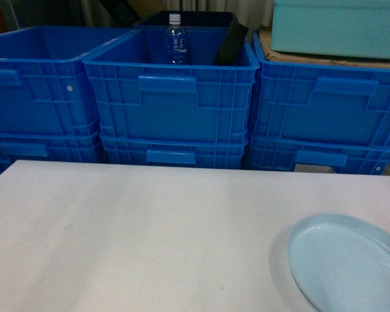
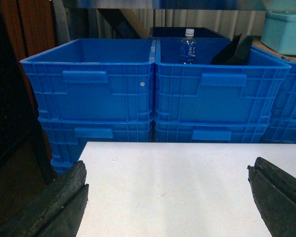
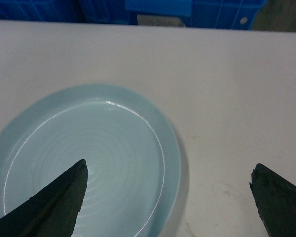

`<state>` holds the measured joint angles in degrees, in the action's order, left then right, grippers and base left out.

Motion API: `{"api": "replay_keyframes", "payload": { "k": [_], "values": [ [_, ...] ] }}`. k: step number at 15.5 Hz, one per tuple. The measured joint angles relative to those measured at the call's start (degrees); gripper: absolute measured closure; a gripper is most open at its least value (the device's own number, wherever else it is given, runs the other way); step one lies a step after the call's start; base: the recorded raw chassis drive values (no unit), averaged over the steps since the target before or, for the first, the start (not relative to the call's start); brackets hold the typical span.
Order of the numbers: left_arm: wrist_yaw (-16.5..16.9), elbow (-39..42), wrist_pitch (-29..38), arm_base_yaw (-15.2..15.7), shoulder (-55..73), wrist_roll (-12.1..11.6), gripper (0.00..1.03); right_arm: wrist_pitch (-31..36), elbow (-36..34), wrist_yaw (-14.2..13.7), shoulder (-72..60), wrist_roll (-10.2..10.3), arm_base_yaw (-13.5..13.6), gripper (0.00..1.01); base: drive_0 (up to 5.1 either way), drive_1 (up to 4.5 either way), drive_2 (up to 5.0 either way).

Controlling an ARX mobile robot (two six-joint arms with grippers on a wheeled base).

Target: Place blue tray on left shelf second layer neatly

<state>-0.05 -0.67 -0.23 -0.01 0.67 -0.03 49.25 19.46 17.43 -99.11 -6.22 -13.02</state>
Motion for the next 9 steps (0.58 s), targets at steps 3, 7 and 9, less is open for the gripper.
{"api": "replay_keyframes", "payload": {
  "k": [3,7,9],
  "values": [
    [0.0,0.0,0.0,0.0,0.0,0.0,0.05,2.3,0.4,0.0,-4.6,-0.3,0.4,0.03,0.0,0.0,0.0],
    [0.0,0.0,0.0,0.0,0.0,0.0,0.05,2.6,0.5,-0.1,-5.1,-0.3,1.1,0.03,0.0,0.0,0.0],
    [0.0,0.0,0.0,0.0,0.0,0.0,0.05,3.3,0.8,-0.2,-6.1,-0.3,1.6,0.03,0.0,0.0,0.0]
  ]
}}
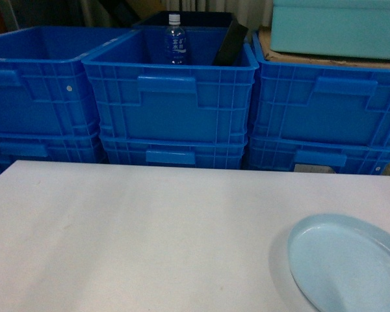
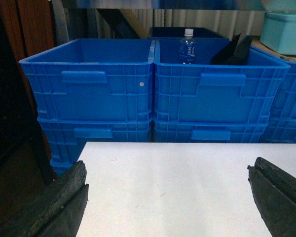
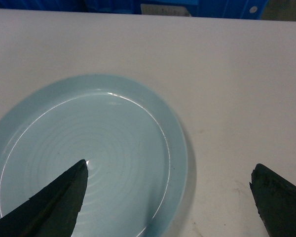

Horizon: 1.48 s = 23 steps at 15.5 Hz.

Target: Place blue tray on left shelf second layer neatly

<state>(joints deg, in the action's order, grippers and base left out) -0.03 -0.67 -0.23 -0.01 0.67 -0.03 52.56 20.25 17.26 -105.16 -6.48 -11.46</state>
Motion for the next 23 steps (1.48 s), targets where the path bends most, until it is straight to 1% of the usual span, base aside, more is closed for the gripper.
{"api": "replay_keyframes", "payload": {
  "k": [3,4,5,6,7,8,9,10,14,16,17,18,19,20,21,23],
  "values": [
    [0.0,0.0,0.0,0.0,0.0,0.0,0.05,0.7,0.3,0.0,-1.8,0.0,0.2,0.03,0.0,0.0,0.0],
    [0.0,0.0,0.0,0.0,0.0,0.0,0.05,0.6,0.3,0.5,-2.8,0.0,0.2,0.03,0.0,0.0,0.0],
    [0.0,0.0,0.0,0.0,0.0,0.0,0.05,1.9,0.4,0.8,-4.5,0.2,-0.4,0.03,0.0,0.0,0.0],
    [0.0,0.0,0.0,0.0,0.0,0.0,0.05,3.8,0.4,0.7,-7.2,0.4,-2.2,0.03,0.0,0.0,0.0],
    [0.0,0.0,0.0,0.0,0.0,0.0,0.05,5.1,2.1,0.8,-13.0,0.5,-2.5,0.03,0.0,0.0,0.0],
    [0.0,0.0,0.0,0.0,0.0,0.0,0.05,5.1,3.8,1.9,-15.1,0.7,-2.4,0.03,0.0,0.0,0.0],
    [0.0,0.0,0.0,0.0,0.0,0.0,0.05,5.8,4.3,1.9,-15.6,1.5,-1.6,0.03,0.0,0.0,0.0],
    [0.0,0.0,0.0,0.0,0.0,0.0,0.05,6.1,4.4,1.9,-16.0,1.8,-1.3,0.03,0.0,0.0,0.0],
    [0.0,0.0,0.0,0.0,0.0,0.0,0.05,7.6,4.4,2.2,-17.5,2.7,-2.1,0.03,0.0,0.0,0.0],
    [0.0,0.0,0.0,0.0,0.0,0.0,0.05,8.7,4.3,2.3,-18.1,3.8,-2.1,0.03,0.0,0.0,0.0],
    [0.0,0.0,0.0,0.0,0.0,0.0,0.05,9.6,4.0,2.6,-18.6,4.2,-2.6,0.05,0.0,0.0,0.0],
    [0.0,0.0,0.0,0.0,0.0,0.0,0.05,9.6,3.9,2.8,-18.6,4.6,-3.4,0.15,0.0,0.0,0.0],
    [0.0,0.0,0.0,0.0,0.0,0.0,0.05,9.6,3.7,3.8,-18.9,5.0,-4.3,0.26,0.0,0.0,0.0],
    [0.0,0.0,0.0,0.0,0.0,0.0,0.05,10.3,3.3,3.7,-19.1,5.4,-5.2,0.37,0.0,0.0,0.0],
    [0.0,0.0,0.0,0.0,0.0,0.0,0.05,10.2,3.2,4.0,-19.2,5.9,-5.7,0.46,0.0,0.0,0.0],
    [0.0,0.0,0.0,0.0,0.0,0.0,0.05,10.1,2.8,4.0,-19.2,6.1,-6.3,0.68,0.0,0.0,0.0]
  ]
}}
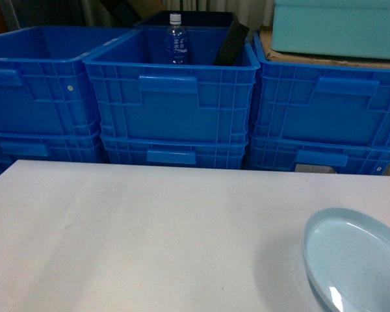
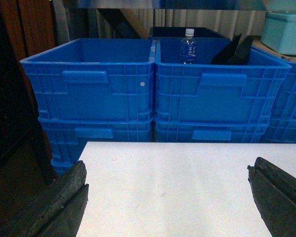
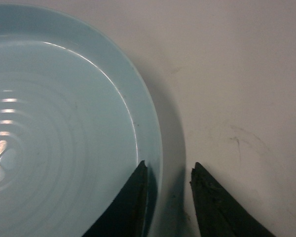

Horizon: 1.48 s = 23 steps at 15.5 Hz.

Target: Place blue tray on left shelf second layer neatly

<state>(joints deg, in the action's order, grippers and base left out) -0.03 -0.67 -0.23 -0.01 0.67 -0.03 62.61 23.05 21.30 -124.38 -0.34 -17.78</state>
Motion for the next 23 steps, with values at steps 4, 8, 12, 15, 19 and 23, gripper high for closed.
{"api": "replay_keyframes", "payload": {
  "k": [4,8,12,15,19,23],
  "values": [
    [0.0,0.0,0.0,0.0,0.0,0.0,0.05,0.0,-0.8,2.4,0.9,0.8,-2.1,0.99,0.0,0.0,0.0],
    [0.0,0.0,0.0,0.0,0.0,0.0,0.05,0.8,-1.4,1.8,1.1,0.8,-2.2,0.99,0.0,0.0,0.0],
    [0.0,0.0,0.0,0.0,0.0,0.0,0.05,0.6,-3.3,-0.3,3.5,0.8,0.7,0.99,0.0,0.0,0.0],
    [0.0,0.0,0.0,0.0,0.0,0.0,0.05,0.7,-4.2,-1.6,8.2,1.2,4.4,0.99,0.0,0.0,0.0],
    [0.0,0.0,0.0,0.0,0.0,0.0,0.05,-1.0,-4.0,-2.1,10.4,1.4,5.8,0.99,0.0,0.0,0.0],
    [0.0,0.0,0.0,0.0,0.0,0.0,0.05,-0.3,-4.2,-2.2,9.8,1.2,5.6,0.99,0.0,0.0,0.0]
  ]
}}
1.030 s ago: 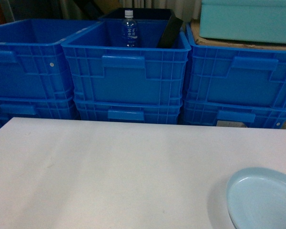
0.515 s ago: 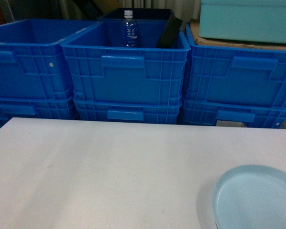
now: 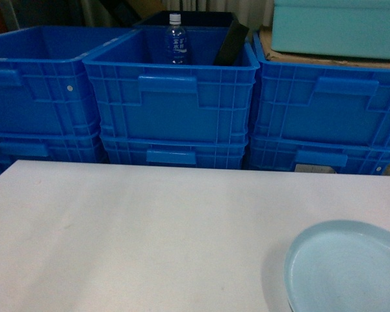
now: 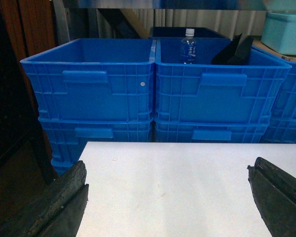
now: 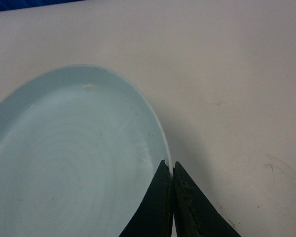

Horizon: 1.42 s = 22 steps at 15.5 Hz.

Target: Place blue tray on left shelf second layer neatly

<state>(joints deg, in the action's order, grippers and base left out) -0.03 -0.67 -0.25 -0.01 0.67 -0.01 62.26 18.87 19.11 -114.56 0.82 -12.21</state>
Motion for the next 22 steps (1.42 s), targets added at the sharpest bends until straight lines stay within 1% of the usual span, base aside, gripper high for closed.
{"api": "replay_keyframes", "payload": {
  "k": [2,3,4,6,9,13,16,17,19,20,22],
  "values": [
    [0.0,0.0,0.0,0.0,0.0,0.0,0.05,-0.9,-1.2,0.8,3.9,0.0,-0.6,0.99,0.0,0.0,0.0],
    [0.0,0.0,0.0,0.0,0.0,0.0,0.05,-1.0,-1.8,1.1,9.1,-0.2,-0.3,0.99,0.0,0.0,0.0],
    [0.0,0.0,0.0,0.0,0.0,0.0,0.05,-1.2,-2.3,1.0,12.8,-0.4,1.0,0.99,0.0,0.0,0.0],
    [0.0,0.0,0.0,0.0,0.0,0.0,0.05,-2.2,-2.8,1.1,16.3,-1.0,1.8,0.99,0.0,0.0,0.0],
    [0.0,0.0,0.0,0.0,0.0,0.0,0.05,-4.0,-5.2,0.9,26.2,-3.4,2.2,0.99,0.0,0.0,0.0],
    [0.0,0.0,0.0,0.0,0.0,0.0,0.05,-8.2,-8.9,0.8,40.0,-5.4,3.8,0.99,0.0,0.0,0.0],
    [0.0,0.0,0.0,0.0,0.0,0.0,0.05,-11.2,-9.5,0.7,45.0,-5.4,4.5,0.99,0.0,0.0,0.0],
    [0.0,0.0,0.0,0.0,0.0,0.0,0.05,-12.3,-9.8,0.6,47.0,-5.4,5.2,0.99,0.0,0.0,0.0],
    [0.0,0.0,0.0,0.0,0.0,0.0,0.05,-17.2,-10.7,0.5,54.0,-5.2,7.1,0.99,0.0,0.0,0.0],
    [0.0,0.0,0.0,0.0,0.0,0.0,0.05,-20.2,-11.1,-0.1,58.7,-5.1,8.5,0.99,0.0,0.0,0.0],
    [0.0,0.0,0.0,0.0,0.0,0.0,0.05,-25.3,-11.2,-0.5,65.7,-4.6,9.6,0.99,0.0,0.0,0.0]
  ]
}}
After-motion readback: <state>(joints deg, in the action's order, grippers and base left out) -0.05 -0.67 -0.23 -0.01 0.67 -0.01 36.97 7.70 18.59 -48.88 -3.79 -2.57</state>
